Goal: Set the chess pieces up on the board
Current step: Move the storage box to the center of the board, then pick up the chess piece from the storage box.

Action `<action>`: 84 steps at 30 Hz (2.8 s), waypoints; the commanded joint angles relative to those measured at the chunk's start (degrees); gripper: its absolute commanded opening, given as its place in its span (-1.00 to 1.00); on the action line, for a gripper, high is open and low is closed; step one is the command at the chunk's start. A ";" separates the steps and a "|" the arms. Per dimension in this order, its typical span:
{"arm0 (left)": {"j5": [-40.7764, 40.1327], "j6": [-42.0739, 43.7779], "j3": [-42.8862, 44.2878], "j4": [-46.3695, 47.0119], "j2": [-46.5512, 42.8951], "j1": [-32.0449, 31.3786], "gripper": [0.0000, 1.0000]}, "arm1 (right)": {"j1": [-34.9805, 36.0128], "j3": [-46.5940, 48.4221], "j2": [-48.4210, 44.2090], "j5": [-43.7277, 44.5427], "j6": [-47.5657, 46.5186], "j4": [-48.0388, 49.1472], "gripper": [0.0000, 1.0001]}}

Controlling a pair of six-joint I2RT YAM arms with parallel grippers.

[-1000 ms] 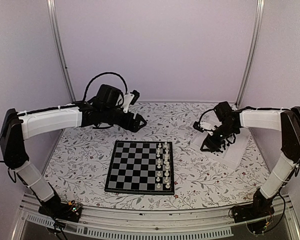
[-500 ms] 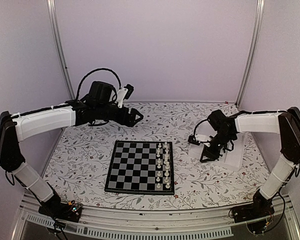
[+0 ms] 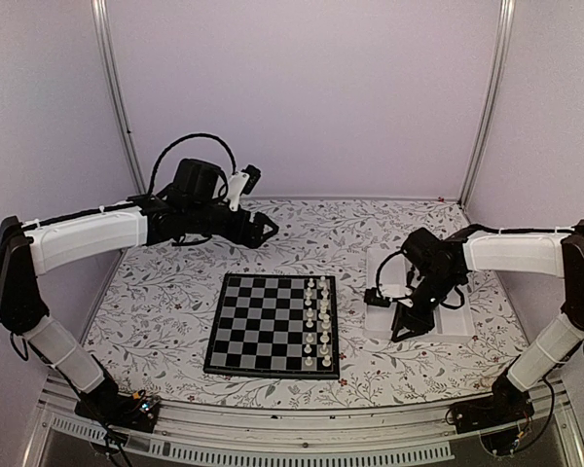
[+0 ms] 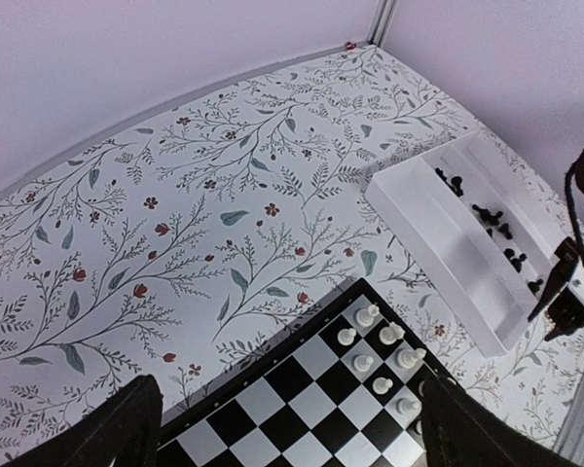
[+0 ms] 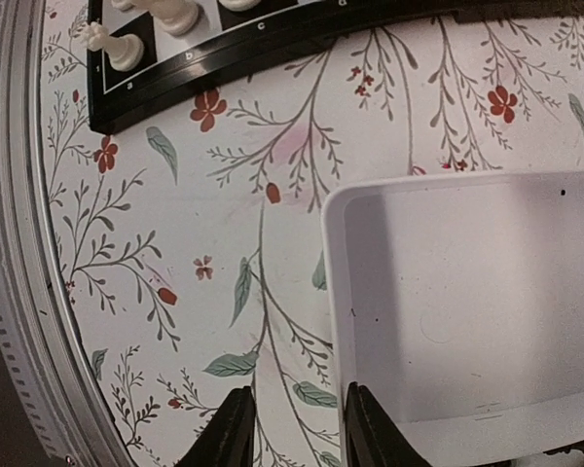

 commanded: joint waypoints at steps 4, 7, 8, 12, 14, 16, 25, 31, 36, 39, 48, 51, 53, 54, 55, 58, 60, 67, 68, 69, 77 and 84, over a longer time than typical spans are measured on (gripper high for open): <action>-0.42 1.11 -0.02 -0.06 -0.92 0.69 0.88 | 2.76 0.17 -1.43 -6.26 -2.26 -4.90 -0.32; -0.56 1.20 0.10 -0.33 -1.05 0.69 0.88 | 2.71 1.74 -2.18 -5.44 -2.66 -6.31 -0.29; -0.65 1.19 0.07 -0.43 -1.20 0.69 0.88 | 2.44 2.32 -2.82 -4.77 -2.61 -6.52 -0.28; -0.57 0.60 0.07 -0.76 -1.98 0.69 0.88 | -2.84 6.63 -3.54 -5.56 -2.36 -8.58 -0.18; -0.42 0.14 -0.09 -0.81 -2.50 0.69 0.85 | -7.47 8.20 -3.94 -4.97 -2.49 -7.74 -0.13; 0.07 -0.71 -0.29 -0.72 -3.03 0.69 0.78 | -11.41 9.17 -4.21 -1.37 -0.98 -4.93 -0.13; 3.93 -0.17 -0.54 -0.22 -3.86 0.52 0.65 | -16.61 11.09 0.17 12.44 0.32 -0.81 -0.62; 3.41 -0.12 -0.71 -0.21 -4.08 0.52 0.70 | -16.68 11.32 2.87 16.56 -2.87 -1.13 -0.68; 3.82 -0.06 -0.72 -0.32 -3.87 0.50 0.72 | -16.56 11.61 4.81 18.05 -6.49 -1.11 -0.66; 3.73 0.25 -0.63 -0.53 -3.75 0.47 0.72 | -16.59 12.24 5.65 18.40 -9.45 -1.83 -0.62; 4.26 0.58 -0.63 -0.70 -3.56 0.52 0.73 | -15.52 14.02 7.52 20.83 -17.41 -3.87 -0.54; 4.25 0.82 -0.55 -0.91 -3.56 0.51 0.73 | -14.67 13.79 8.01 22.06 -20.40 -4.55 -0.50; 4.20 0.86 -0.46 -1.10 -3.41 0.51 0.74 | -14.01 13.56 8.31 24.35 -21.66 -4.68 -0.47; 4.23 0.93 -0.38 -1.20 -3.38 0.52 0.74 | -13.88 13.57 8.49 25.33 -22.29 -4.59 -0.45; 4.25 0.93 -0.28 -1.33 -3.30 0.45 0.74 | -13.69 13.63 8.62 25.69 -22.63 -4.69 -0.44; 4.46 1.02 -0.28 -1.36 -3.22 0.47 0.73 | -13.52 14.01 9.60 26.38 -22.97 -5.06 -0.43; 4.46 0.98 -0.28 -1.38 -3.20 0.52 0.74 | -13.35 13.97 10.51 27.19 -23.06 -5.25 -0.43; 4.44 1.36 -0.28 -1.55 -3.12 0.51 0.74 | -13.07 14.09 12.47 27.52 -22.76 -4.98 -0.43; 4.31 1.44 -0.28 -1.61 -3.07 0.52 0.74 | -13.01 14.13 12.77 27.37 -22.73 -4.86 -0.43; 4.26 1.46 -0.28 -1.69 -3.03 0.47 0.74 | -12.96 14.21 13.03 27.33 -22.65 -4.77 -0.44; 4.09 1.64 -0.19 -1.88 -3.03 0.52 0.75 | -12.89 14.30 14.78 28.57 -22.30 -5.07 -0.67; 4.10 1.42 -0.11 -1.91 -3.20 0.48 0.75 | -12.51 16.50 13.60 28.54 -20.39 -7.34 -0.96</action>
